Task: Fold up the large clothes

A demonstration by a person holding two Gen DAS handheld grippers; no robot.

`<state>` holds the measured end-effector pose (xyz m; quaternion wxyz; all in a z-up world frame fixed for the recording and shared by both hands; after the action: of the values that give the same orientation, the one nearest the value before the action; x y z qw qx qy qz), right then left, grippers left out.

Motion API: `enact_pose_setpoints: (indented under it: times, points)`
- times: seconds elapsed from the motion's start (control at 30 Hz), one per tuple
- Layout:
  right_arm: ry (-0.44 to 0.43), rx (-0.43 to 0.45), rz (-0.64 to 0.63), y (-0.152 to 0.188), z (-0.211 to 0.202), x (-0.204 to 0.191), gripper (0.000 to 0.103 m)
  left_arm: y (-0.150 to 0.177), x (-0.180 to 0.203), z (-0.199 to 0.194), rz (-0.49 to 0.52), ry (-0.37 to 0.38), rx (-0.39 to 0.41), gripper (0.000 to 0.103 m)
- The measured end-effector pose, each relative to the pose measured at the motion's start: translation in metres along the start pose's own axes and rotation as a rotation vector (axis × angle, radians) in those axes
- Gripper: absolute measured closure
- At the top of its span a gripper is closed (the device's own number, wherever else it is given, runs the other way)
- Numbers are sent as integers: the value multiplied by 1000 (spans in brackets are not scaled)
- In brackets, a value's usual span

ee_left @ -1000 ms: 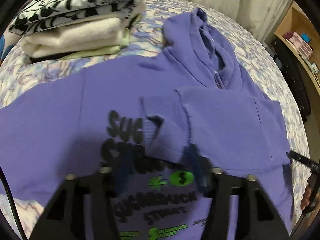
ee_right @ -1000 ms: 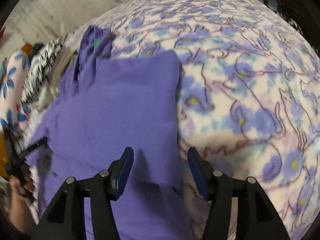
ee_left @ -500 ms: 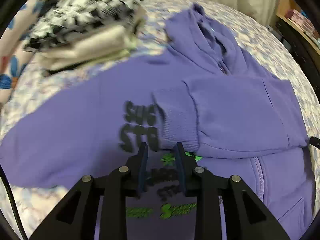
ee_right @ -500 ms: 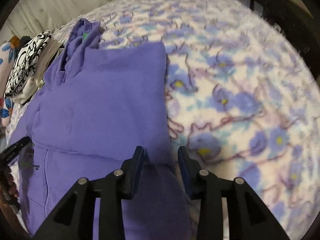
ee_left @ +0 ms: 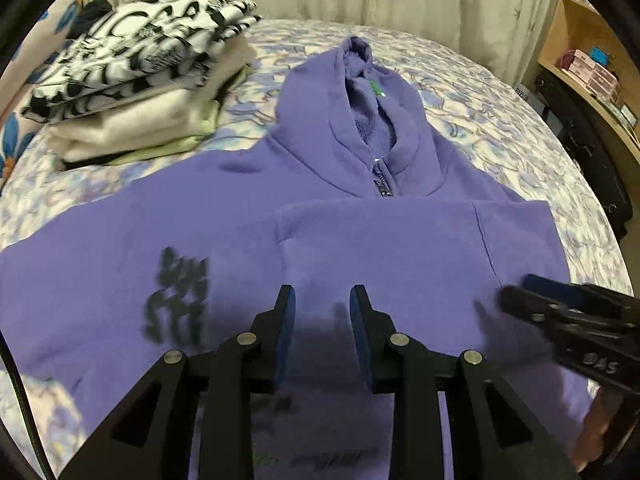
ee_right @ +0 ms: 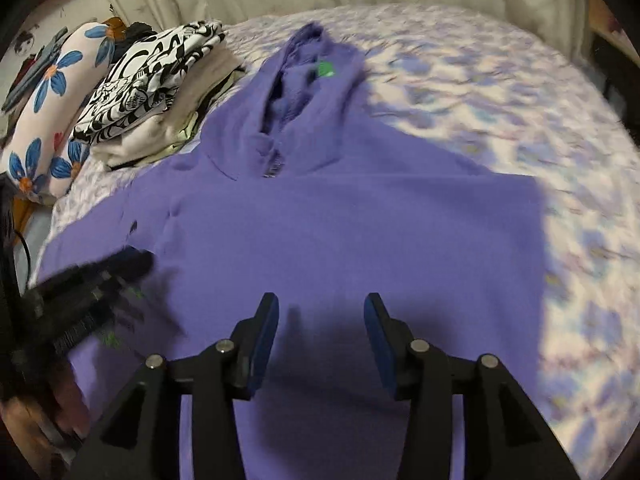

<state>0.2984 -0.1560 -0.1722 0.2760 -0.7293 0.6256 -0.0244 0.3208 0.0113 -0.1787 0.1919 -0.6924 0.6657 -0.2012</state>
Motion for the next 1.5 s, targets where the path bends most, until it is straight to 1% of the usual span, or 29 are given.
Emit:
enact_pose_setpoints:
  times: [0.03, 0.1, 0.13, 0.2, 0.27, 0.3, 0.33, 0.43, 0.53, 0.57, 0.6, 0.63, 0.67, 0.7, 0.73, 0.77, 0.9, 0.93, 0.97, 1.03, 1.07, 1.17, 1.2, 1.27, 1.33, 1.4, 1.43, 1.47, 1.5]
  points:
    - [20, 5, 15, -9, 10, 9, 59, -3, 1, 12, -7, -15, -14, 77]
    - [103, 24, 37, -22, 18, 34, 59, -6, -2, 32, -15, -37, -48, 80]
    - [116, 33, 55, -27, 20, 48, 59, -6, -6, 38, -21, -36, -66, 82]
    - [125, 50, 126, -37, 17, 88, 71, -10, -8, 46, -26, -12, -74, 86]
    - [129, 59, 175, -43, 10, 118, 100, -15, -10, 49, -28, 0, -77, 90]
    - [136, 63, 201, -45, 6, 131, 103, -17, -11, 51, -35, 7, -81, 90]
    - [129, 74, 230, -47, 0, 146, 103, -19, -13, 53, -42, 17, -85, 91]
    - [111, 97, 272, -48, -11, 164, 103, -22, -16, 57, -71, 51, -100, 91]
    - [141, 111, 281, -44, -24, 165, 103, -23, -16, 53, -59, 53, -107, 91]
    - [148, 114, 281, -42, -28, 161, 99, -22, -15, 48, -46, 46, -104, 91]
    - [146, 113, 276, -40, -31, 156, 98, -22, -13, 42, -33, 35, -100, 91]
    - [128, 105, 268, -35, -34, 146, 95, -21, -14, 37, -26, 23, -95, 87]
    - [106, 99, 264, -29, -37, 140, 86, -20, -13, 28, -17, 15, -82, 82]
    - [85, 95, 261, -24, -39, 134, 81, -18, -11, 20, -9, 17, -71, 80]
    - [51, 91, 256, -16, -41, 123, 70, -16, -8, 12, 0, 21, -63, 77]
    - [29, 86, 246, -9, -41, 113, 64, -12, -5, 6, 9, 26, -61, 73]
    - [-39, 28, 172, 25, -35, 66, 64, 9, 5, -3, 34, 55, -86, 68]
    - [-43, 13, 159, 32, -33, 60, 64, 16, 7, -1, 43, 53, -97, 67]
    - [-25, -4, 143, 41, -29, 56, 64, 21, 8, 4, 56, 38, -106, 67]
    - [19, -1, 123, 53, -26, 59, 64, 32, 12, 12, 90, 23, -109, 67]
    - [34, 5, 121, 57, -28, 63, 64, 35, 12, 12, 104, 22, -89, 67]
    - [134, 31, 139, 63, -42, 90, 64, 35, 10, 8, 100, 34, -80, 67]
    - [142, 45, 153, 67, -49, 99, 65, 35, 8, 7, 85, 49, -87, 67]
    - [102, 52, 189, 73, -57, 108, 70, 35, 5, 4, 65, 65, -96, 67]
    - [109, 61, 200, 75, -64, 109, 71, 37, 4, 1, 62, 64, -98, 67]
    - [150, 77, 201, 78, -73, 106, 70, 38, 3, -3, 73, 28, -96, 67]
    - [163, 83, 206, 79, -76, 104, 69, 41, 2, -4, 77, 15, -95, 64]
    - [166, 84, 212, 81, -79, 103, 68, 44, 0, -7, 80, -4, -97, 61]
    - [162, 82, 218, 83, -82, 104, 68, 46, -2, -10, 82, -13, -99, 60]
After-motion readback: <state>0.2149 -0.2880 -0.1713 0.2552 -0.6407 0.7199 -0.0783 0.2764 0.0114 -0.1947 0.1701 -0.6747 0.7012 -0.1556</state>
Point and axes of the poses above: each gripper's, at about its wrist camera, not at the fingertips, and z roughly the way its jaws point, x to its right, y to its underside, the point moved 6 cm from there along z, roughly the way its jaws point, and after that the axes turned 8 degrees about -y, right-handed, at the moved point
